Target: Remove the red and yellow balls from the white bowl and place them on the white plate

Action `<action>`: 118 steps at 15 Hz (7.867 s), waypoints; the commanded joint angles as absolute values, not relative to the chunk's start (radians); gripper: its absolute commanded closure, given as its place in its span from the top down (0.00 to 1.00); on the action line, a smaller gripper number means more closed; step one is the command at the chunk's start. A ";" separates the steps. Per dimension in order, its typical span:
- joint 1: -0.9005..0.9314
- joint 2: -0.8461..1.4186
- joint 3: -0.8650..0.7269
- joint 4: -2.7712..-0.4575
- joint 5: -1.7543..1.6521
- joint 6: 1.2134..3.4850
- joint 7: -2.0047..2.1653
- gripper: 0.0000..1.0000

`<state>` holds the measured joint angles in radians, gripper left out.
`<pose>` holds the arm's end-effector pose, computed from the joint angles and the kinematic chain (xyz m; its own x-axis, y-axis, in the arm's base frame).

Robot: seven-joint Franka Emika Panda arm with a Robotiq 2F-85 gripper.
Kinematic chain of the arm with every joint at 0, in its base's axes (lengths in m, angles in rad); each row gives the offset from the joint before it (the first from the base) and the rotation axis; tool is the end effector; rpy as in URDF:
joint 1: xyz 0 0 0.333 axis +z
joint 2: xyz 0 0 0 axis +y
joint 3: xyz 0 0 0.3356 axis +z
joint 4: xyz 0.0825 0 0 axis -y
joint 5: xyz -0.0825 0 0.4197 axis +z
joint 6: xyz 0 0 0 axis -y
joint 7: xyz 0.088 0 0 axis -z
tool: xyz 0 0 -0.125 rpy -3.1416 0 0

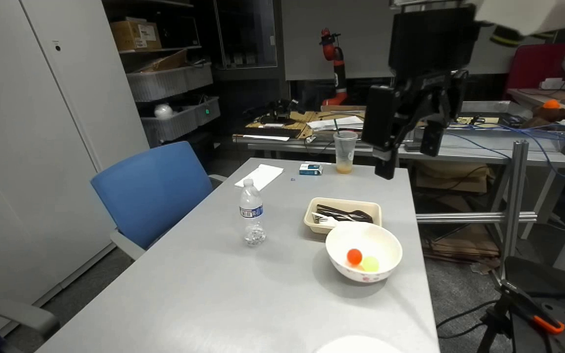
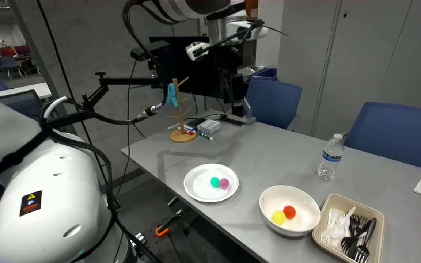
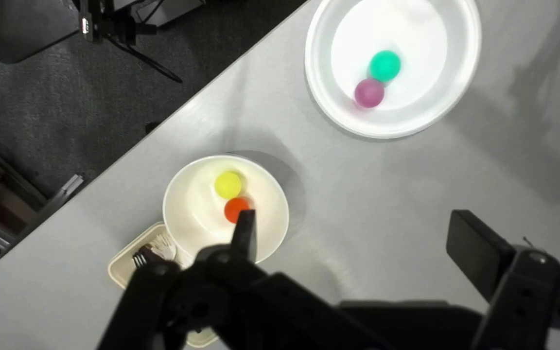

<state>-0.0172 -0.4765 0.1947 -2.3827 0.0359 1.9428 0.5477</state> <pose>0.4287 0.0841 0.4829 0.9190 -0.3906 0.0540 -0.3925 -0.9192 0.0315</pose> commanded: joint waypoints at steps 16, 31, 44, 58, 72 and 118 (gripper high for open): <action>-0.040 -0.343 0.151 -2.306 -0.087 1.947 0.596 1.00; -0.086 -0.128 -0.006 -2.351 -0.060 2.297 0.464 1.00; -0.080 0.012 -0.065 -2.413 -0.058 2.444 0.487 1.00; -0.056 -0.061 -0.044 -2.431 -0.014 2.414 0.478 1.00; -0.058 -0.013 -0.038 -2.416 0.000 2.444 0.503 1.00; -0.056 0.250 -0.139 -2.388 0.132 2.668 0.373 0.15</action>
<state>-0.0833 0.3570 -0.1133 -2.3370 0.1578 2.7163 0.3852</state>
